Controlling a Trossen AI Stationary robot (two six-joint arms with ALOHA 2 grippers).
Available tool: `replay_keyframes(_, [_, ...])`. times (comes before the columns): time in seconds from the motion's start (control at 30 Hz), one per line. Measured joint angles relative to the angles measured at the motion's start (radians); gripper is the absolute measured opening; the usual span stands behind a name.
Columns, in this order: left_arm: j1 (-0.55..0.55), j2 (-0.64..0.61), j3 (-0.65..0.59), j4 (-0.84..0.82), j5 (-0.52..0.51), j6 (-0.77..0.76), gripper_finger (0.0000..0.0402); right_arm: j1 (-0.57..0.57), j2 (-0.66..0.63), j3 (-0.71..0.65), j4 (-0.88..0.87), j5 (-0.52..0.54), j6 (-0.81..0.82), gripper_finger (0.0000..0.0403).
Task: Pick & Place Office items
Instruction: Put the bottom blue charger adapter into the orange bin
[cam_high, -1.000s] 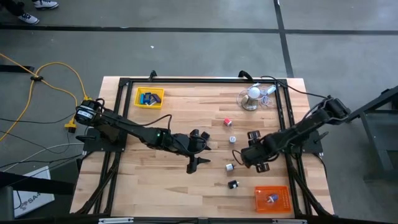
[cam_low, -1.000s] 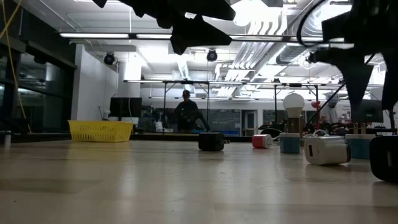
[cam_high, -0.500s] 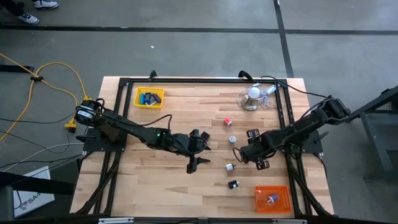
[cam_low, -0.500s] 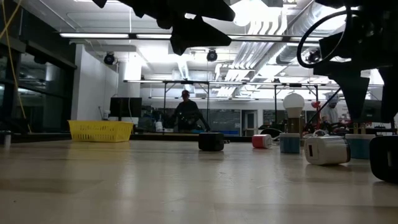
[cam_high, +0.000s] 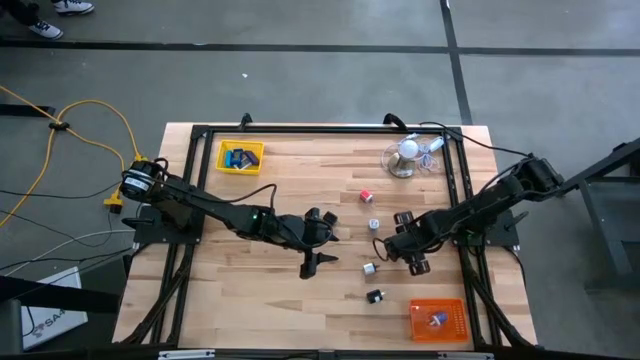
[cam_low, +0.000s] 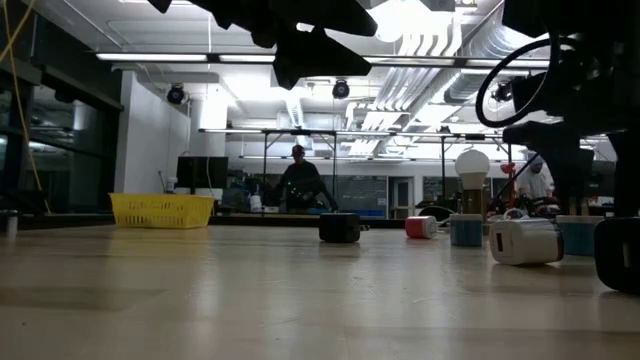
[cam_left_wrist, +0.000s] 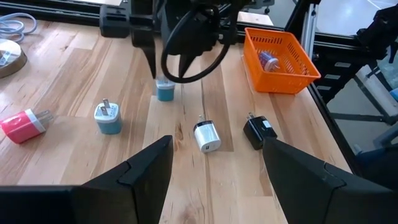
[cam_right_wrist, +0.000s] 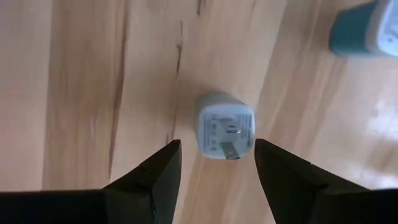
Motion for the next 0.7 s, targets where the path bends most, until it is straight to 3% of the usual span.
replay_keyframes(0.7, [0.000,0.000,0.000,0.003,0.000,0.000,0.0243,-0.001,0.000,-0.033,0.117,-0.002,-0.026,0.0191])
